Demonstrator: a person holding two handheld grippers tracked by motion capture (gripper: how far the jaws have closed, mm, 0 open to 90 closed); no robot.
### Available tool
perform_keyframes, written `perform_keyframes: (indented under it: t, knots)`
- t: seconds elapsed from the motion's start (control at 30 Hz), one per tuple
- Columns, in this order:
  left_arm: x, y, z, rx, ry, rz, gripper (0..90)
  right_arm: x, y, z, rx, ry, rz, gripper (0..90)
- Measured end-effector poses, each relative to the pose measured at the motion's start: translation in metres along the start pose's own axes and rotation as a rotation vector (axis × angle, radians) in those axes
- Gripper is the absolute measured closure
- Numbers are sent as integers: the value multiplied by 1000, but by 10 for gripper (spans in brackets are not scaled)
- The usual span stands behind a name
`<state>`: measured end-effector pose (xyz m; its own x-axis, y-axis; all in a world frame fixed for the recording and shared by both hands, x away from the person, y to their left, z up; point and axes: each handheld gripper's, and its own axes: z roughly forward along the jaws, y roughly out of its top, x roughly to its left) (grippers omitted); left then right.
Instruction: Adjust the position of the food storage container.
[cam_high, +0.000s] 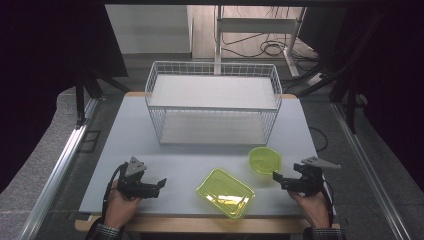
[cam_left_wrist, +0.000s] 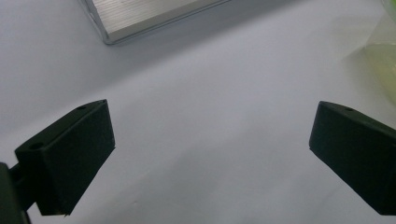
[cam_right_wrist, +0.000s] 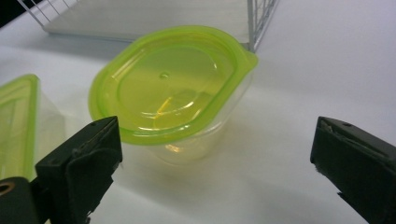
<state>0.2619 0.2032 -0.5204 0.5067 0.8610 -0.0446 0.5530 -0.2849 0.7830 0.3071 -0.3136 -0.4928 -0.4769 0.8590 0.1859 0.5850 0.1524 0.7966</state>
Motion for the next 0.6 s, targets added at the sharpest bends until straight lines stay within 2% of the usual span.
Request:
perform_keyframes:
  t: [0.13,0.3,0.4,0.43,0.5,0.6]
  knots:
    - [0,0,1,-5,-4,1,5,-2,1,-1,5,-2,2,64]
    - [-1,-1,2,-41,-11,14,8,0,2,-1,7,-8,-8,123]
    - [-1,-1,2,-41,-7,14,10,1,2,-1,8,-8,-9,156]
    - [0,0,2,-27,-15,-3,14,1,3,-1,7,-9,-16,165]
    - [0,0,1,-27,-23,-8,22,2,3,-1,7,-9,-18,178]
    - [-2,2,1,-25,-27,2,25,3,3,-1,5,-12,-25,192]
